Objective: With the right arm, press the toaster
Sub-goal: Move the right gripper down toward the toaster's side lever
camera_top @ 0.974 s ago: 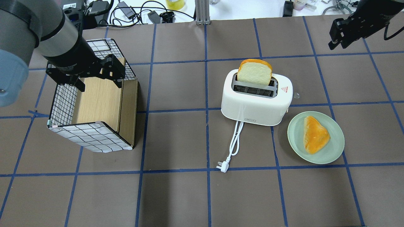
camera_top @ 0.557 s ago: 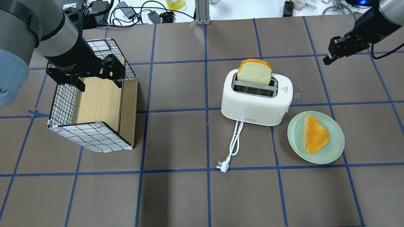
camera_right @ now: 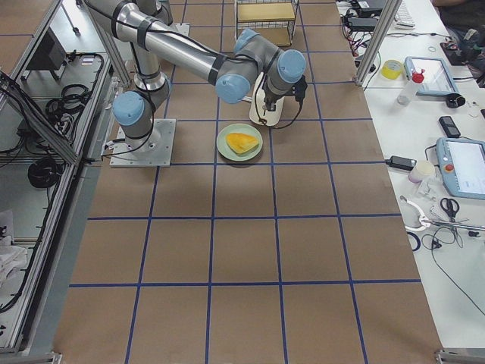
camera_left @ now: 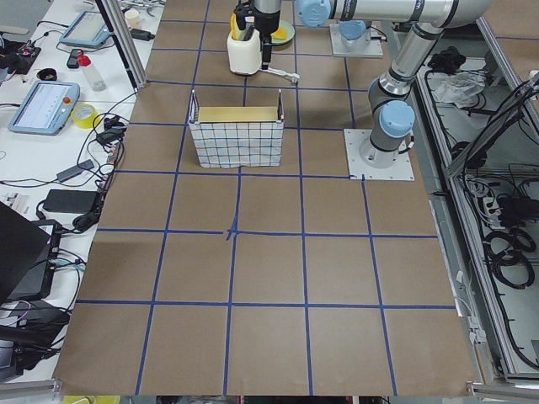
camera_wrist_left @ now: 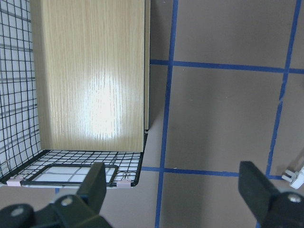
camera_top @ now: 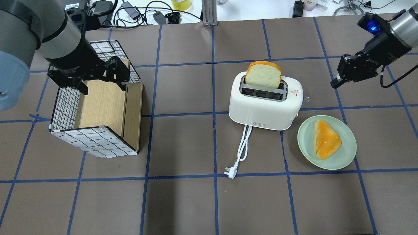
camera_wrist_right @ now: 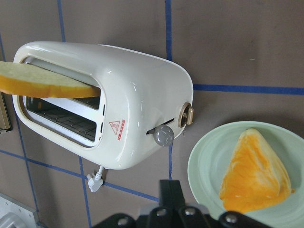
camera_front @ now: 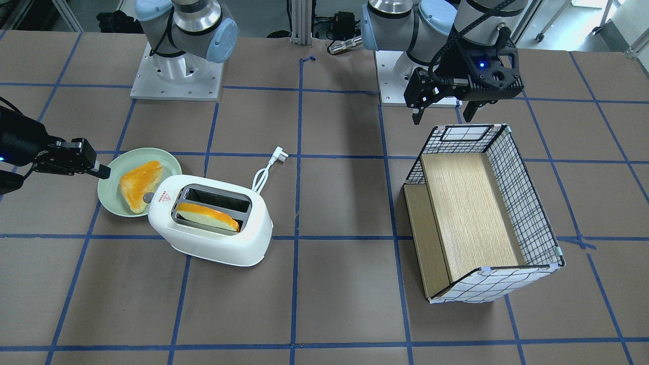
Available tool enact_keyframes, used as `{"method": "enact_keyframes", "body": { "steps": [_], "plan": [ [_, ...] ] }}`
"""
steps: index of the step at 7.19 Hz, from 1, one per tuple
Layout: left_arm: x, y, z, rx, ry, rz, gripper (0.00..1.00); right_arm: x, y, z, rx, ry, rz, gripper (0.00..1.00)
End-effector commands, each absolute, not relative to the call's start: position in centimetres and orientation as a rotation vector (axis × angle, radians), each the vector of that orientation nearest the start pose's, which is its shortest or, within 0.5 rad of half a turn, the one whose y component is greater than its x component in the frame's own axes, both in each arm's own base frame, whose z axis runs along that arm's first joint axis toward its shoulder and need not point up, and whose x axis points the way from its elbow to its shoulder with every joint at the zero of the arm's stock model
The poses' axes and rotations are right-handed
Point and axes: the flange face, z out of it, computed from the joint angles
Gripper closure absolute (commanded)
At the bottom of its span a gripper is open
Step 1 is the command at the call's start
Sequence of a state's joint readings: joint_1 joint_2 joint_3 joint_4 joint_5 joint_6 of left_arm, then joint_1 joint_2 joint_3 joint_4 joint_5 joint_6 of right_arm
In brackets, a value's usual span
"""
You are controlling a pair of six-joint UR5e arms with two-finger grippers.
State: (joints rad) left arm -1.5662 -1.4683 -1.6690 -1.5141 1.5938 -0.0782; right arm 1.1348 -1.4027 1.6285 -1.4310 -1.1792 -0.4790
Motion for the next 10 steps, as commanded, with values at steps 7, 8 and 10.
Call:
{"method": "enact_keyframes", "body": {
  "steps": [7,8,10],
  "plan": [
    [-12.9,-45.5,49.4,-0.13,3.117,-0.097,0.0,-6.0,-56.5,33.3,0.18,2.477,0.204,0.99],
    [-12.9,-45.5,49.4,-0.13,3.117,-0.097,0.0,-6.1,-56.8,32.9,0.189,2.479,0.195,0.99],
    [-12.9,-45.5,49.4,-0.13,3.117,-0.097,0.0,-6.2,-57.6,31.0,0.202,2.44,0.213,1.0]
  ]
}}
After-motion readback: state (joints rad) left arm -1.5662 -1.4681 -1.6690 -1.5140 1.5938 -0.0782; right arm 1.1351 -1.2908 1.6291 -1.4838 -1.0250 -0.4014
